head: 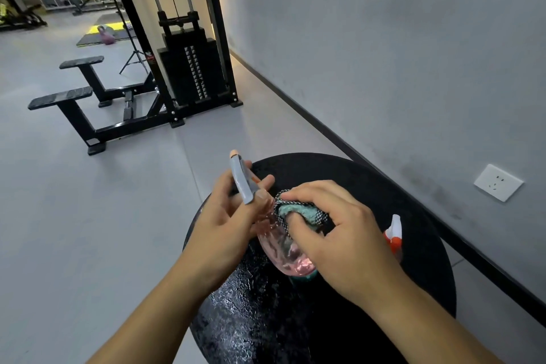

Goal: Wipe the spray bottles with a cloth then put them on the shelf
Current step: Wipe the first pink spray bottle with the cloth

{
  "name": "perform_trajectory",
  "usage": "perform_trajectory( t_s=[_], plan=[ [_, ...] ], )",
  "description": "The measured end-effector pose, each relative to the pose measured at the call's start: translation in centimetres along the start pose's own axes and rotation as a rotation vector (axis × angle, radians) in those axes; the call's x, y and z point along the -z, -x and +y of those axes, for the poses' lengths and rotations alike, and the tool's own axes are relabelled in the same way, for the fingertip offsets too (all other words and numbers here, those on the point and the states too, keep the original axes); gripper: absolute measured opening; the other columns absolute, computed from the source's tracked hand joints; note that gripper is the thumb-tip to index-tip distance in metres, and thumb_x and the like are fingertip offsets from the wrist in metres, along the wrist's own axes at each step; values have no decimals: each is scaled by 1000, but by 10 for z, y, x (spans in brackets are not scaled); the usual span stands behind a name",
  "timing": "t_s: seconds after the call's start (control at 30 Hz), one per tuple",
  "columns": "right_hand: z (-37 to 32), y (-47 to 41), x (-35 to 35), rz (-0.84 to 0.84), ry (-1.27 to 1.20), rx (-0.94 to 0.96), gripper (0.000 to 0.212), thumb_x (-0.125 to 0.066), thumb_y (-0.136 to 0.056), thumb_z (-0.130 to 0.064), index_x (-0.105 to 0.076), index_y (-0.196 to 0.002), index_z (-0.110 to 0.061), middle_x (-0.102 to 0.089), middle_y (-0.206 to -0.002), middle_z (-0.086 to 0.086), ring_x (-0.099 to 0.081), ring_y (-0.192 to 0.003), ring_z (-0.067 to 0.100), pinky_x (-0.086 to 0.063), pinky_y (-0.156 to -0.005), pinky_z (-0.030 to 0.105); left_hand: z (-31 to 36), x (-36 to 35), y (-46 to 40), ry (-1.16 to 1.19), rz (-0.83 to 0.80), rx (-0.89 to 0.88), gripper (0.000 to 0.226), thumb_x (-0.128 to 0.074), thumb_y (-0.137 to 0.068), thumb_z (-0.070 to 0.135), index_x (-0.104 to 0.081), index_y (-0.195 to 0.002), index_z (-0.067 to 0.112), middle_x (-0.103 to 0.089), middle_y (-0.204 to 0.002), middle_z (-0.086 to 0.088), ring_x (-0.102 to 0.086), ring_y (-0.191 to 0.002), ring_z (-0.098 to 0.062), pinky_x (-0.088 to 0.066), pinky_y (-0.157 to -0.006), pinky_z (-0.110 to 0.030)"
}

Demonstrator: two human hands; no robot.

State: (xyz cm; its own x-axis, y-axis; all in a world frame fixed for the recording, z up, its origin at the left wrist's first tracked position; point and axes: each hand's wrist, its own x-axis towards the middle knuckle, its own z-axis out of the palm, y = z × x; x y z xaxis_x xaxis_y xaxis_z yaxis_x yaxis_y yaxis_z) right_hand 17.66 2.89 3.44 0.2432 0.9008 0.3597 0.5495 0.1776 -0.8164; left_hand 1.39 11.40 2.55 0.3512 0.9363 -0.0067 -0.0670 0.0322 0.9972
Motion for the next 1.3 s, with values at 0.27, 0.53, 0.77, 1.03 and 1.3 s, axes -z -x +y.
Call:
perform_trajectory(
  t_s=[0.27, 0.53, 0.77, 1.03, 1.3],
  plan=[
    [-2, -1, 11, -47, -49, -91, 25, -72, -90, -15, -76, -104, -36, -68, -109, -22, -63, -109, -3, -46, -87, 8, 0, 6, 0, 3, -34, -84, 51, -69, -86, 20, -56, -136, 19, -74, -132, -9, -71, -126, -22, -56, -105, -55],
    [-6, -2, 20, -89, 58, -166, 20, -69, -95, -19, -74, -105, -36, -67, -109, -22, -50, -100, -25, -17, -75, -16, 4, 12, -3, 76, -2, -82, 59, -69, -86, 18, -50, -141, 16, -76, -131, -7, -72, -123, -30, -53, -105, -58],
    [-3, -1, 15, -73, 41, -73, 23, -71, -94, -16, -74, -108, -34, -67, -113, -21, -57, -113, -11, -37, -90, -2, 3, 11, -2, 76, -14, -63, 66, -81, -82, 22, -50, -141, 17, -76, -131, -8, -72, -122, -32, -57, -102, -58],
    [-6, 2, 18, -80, 61, -123, 20, -70, -97, -20, -74, -108, -36, -67, -114, -23, -49, -107, -25, -13, -77, -17, 3, 15, -4, 169, -5, -48, 54, -67, -86, 13, -51, -137, 14, -74, -133, -13, -72, -122, -37, -49, -108, -67],
    [3, 0, 16, -53, 14, -152, 22, -71, -94, -17, -74, -103, -37, -68, -107, -24, -62, -105, -8, -37, -84, -2, 10, 21, -6, 213, 29, -76, 53, -67, -84, 12, -52, -134, 15, -75, -131, -14, -72, -122, -38, -56, -102, -62]
  ],
)
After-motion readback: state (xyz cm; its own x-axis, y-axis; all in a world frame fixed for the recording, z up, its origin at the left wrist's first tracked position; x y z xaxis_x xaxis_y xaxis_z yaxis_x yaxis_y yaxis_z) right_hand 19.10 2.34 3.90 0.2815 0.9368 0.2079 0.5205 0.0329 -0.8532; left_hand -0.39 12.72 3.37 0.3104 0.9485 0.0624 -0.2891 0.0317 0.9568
